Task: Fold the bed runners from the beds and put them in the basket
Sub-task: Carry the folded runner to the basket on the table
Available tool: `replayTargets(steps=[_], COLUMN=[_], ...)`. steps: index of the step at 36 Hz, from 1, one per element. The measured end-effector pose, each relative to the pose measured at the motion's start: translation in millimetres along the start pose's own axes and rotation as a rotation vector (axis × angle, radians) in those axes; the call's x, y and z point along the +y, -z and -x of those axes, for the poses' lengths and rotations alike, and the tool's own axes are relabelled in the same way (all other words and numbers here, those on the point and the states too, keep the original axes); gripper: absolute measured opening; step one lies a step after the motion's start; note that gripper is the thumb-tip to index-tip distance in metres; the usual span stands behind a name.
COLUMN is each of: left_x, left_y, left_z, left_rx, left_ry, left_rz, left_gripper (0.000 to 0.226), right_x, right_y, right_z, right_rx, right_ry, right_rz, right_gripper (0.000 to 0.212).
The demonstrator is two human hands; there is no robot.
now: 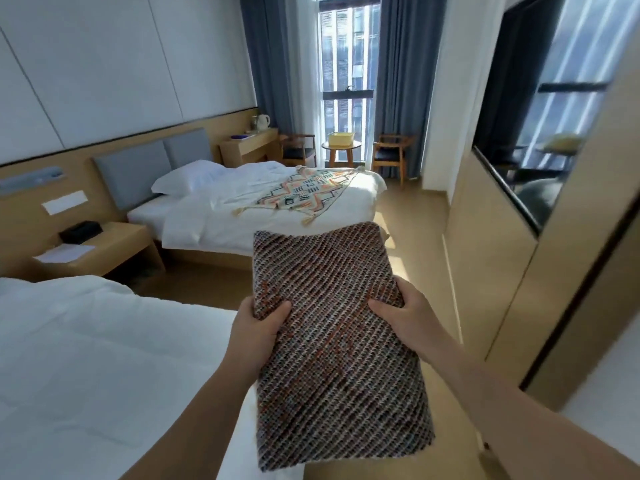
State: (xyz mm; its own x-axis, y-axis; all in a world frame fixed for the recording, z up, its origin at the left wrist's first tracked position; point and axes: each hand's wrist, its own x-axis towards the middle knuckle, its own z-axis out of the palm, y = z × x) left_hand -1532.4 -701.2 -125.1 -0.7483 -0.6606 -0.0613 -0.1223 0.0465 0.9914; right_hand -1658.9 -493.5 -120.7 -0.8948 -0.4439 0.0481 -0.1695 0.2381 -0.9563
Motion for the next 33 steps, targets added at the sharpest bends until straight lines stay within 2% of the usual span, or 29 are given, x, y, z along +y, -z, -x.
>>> replayTargets(steps=[10,19,24,29,33], left_x=[14,4,4,8,10], left_y=[-95,-137,-146,-161,-180], left_z=[-66,-185,-254,-312,-349], left_rx=[-0.185,-0.322,-0.403,-0.447,-0.450], left_ry=[-0.007,-0.031,-0.005,-0.002,0.007], left_rz=[0.007,0.091,0.126,0.154,0.146], left_gripper=[0.042,0.039,0.048,0.033,0.039], right_x=[30,43,40,42,50], right_y=[70,69,60,58,62], right_z=[-47,-140,-194,-243,-280], right_rx=[0.145,0.300,0.337,0.367,0.386], right_ry=[-0.020,-0.083,-0.072,-0.073,-0.086], right_rz=[-0.014,0.031,0.048,0.043,0.036], right_gripper=[0.036,0.050,0.043,0.040,0.042])
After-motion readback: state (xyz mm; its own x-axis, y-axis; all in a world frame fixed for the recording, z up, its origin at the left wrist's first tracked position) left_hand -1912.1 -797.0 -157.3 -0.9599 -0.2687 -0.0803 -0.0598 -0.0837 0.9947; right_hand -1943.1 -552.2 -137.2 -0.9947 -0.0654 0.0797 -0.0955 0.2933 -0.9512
